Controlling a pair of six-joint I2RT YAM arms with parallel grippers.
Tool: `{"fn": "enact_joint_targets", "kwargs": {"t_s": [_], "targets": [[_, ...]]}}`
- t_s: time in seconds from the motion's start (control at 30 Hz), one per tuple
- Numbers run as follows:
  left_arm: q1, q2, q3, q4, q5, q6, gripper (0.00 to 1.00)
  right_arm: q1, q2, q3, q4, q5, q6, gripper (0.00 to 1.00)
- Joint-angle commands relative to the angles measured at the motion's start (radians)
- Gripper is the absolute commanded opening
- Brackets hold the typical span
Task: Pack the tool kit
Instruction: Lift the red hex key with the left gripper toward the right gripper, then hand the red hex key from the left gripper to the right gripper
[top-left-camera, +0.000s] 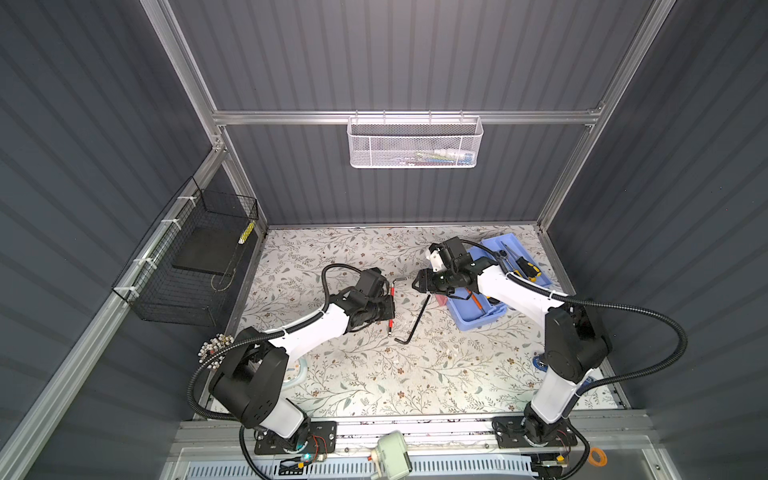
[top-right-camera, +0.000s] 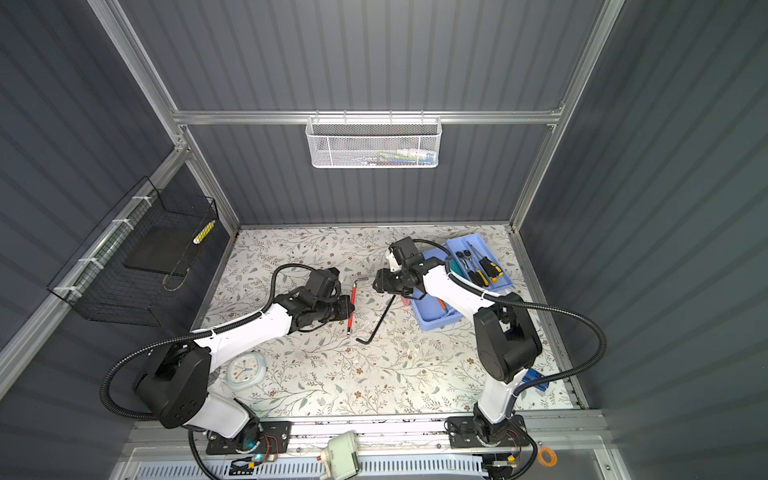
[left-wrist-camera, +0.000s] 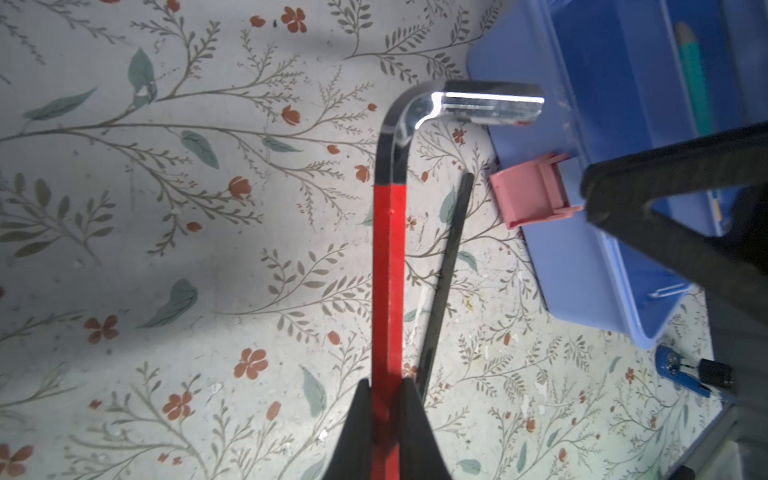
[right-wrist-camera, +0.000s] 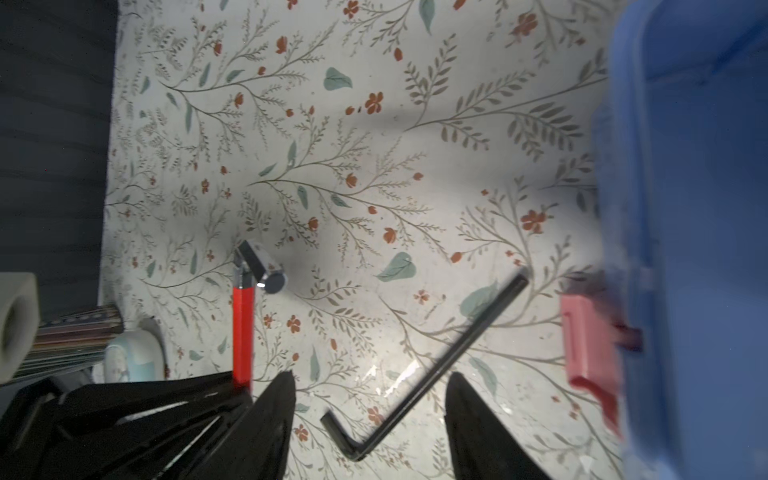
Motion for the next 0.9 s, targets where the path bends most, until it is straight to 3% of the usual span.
{"fn": "enact_joint_targets", "kwargs": {"t_s": [0.0,0.4,0.87], "targets": [[-0.009,0.009,0.033,0.080,0.043,-0.031,0.01,0.011,-0.036,-0.022,0.123,-0.104,0.080,0.59],[-0.029,0.050,0.036,0.223,0.154,-0.098,0.01,0.027,-0.007,-0.023,0.201,-0.136,0.139,0.52],[-0.031,0.036,0.028,0.294,0.176,-0.151,0.01,0.042,0.011,0.010,0.103,-0.058,0.111,0.47]]}}
